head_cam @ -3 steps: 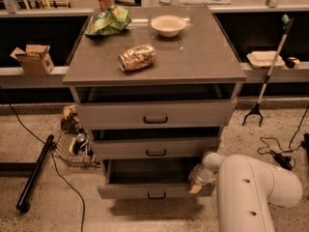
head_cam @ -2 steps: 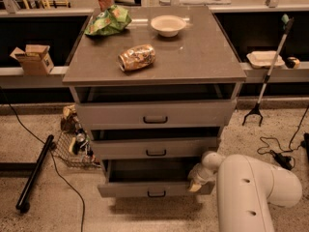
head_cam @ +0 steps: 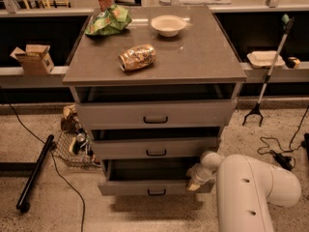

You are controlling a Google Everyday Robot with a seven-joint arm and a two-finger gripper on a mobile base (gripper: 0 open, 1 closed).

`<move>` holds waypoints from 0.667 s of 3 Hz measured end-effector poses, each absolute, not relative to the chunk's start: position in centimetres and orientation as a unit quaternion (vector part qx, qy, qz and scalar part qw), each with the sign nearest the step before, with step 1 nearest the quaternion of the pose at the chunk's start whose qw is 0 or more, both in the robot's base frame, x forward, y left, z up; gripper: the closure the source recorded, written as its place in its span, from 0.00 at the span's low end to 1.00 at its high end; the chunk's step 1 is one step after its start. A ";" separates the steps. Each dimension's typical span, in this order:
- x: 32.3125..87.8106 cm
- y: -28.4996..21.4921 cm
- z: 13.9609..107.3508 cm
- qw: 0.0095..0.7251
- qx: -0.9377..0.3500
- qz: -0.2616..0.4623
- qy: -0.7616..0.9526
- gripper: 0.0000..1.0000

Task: Open bottom drawer

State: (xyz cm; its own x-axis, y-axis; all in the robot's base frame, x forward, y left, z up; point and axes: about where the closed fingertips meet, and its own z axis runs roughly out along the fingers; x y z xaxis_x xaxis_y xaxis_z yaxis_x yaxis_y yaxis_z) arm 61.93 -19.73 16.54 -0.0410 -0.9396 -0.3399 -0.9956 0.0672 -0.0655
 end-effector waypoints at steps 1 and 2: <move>61.9 -19.7 16.5 0.148 -0.676 0.094 0.715 0.00; 61.9 -19.7 16.5 0.148 -0.676 0.094 0.715 0.00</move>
Offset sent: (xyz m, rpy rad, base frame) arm 0.0000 0.0000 0.0000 0.0000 0.0000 0.0000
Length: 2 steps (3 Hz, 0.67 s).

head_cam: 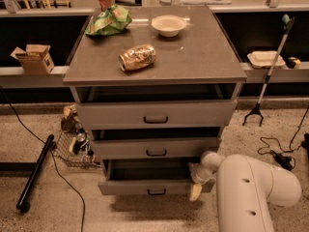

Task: Open bottom drawer

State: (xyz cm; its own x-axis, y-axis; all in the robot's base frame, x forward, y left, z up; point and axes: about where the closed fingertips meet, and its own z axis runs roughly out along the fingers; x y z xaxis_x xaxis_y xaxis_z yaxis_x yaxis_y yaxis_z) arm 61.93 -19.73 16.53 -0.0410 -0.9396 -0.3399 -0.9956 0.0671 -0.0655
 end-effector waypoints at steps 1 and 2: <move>60.2 -18.5 16.1 0.123 -0.708 0.127 0.684 0.00; 57.4 -17.8 15.8 0.088 -0.734 0.155 0.655 0.00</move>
Offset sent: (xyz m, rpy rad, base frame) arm -0.0767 0.0244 -0.0052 -0.0154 0.2243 0.3024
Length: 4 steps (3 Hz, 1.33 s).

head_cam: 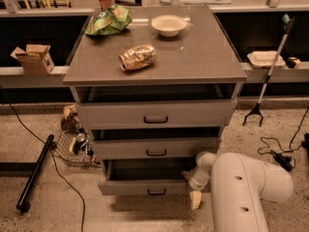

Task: Open bottom drawer

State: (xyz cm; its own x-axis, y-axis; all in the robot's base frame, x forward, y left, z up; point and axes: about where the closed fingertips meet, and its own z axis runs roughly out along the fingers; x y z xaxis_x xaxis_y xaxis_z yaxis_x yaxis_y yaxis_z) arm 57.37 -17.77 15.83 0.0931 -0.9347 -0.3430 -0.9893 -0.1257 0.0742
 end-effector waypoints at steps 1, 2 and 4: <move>54.6 -18.0 16.0 0.059 -0.745 0.171 0.642 0.16; 52.2 -18.7 16.3 0.033 -0.745 0.182 0.641 0.39; 50.9 -19.0 17.3 0.033 -0.746 0.178 0.641 0.86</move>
Offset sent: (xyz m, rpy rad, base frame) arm -0.0756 -0.0203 0.0120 -0.0712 0.1559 0.0686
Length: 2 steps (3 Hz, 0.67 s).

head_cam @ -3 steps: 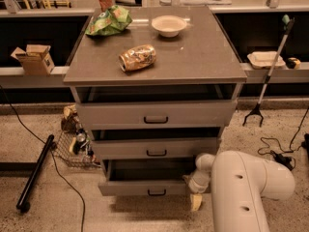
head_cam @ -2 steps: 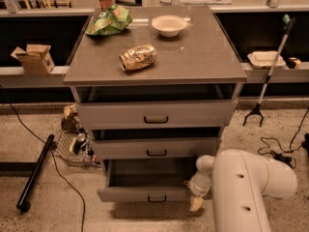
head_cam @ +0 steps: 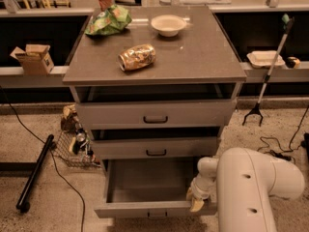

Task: Open bottom drawer

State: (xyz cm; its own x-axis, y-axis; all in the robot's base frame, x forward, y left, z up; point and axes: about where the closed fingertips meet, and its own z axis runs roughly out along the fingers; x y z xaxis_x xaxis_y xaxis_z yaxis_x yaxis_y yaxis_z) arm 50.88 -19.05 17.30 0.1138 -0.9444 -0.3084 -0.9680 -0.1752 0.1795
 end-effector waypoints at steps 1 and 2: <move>50.9 -19.0 17.3 0.033 -0.746 0.178 0.641 0.92; 50.9 -19.0 17.3 0.033 -0.746 0.178 0.641 0.69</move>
Offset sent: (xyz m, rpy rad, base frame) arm 0.0000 0.0003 -0.0003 0.0000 0.0000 0.0000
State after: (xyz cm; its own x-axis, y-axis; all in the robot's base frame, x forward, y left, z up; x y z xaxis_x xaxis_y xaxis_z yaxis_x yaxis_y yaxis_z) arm 50.87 -19.01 17.27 0.1138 -0.9444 -0.3084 -0.9680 -0.1753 0.1796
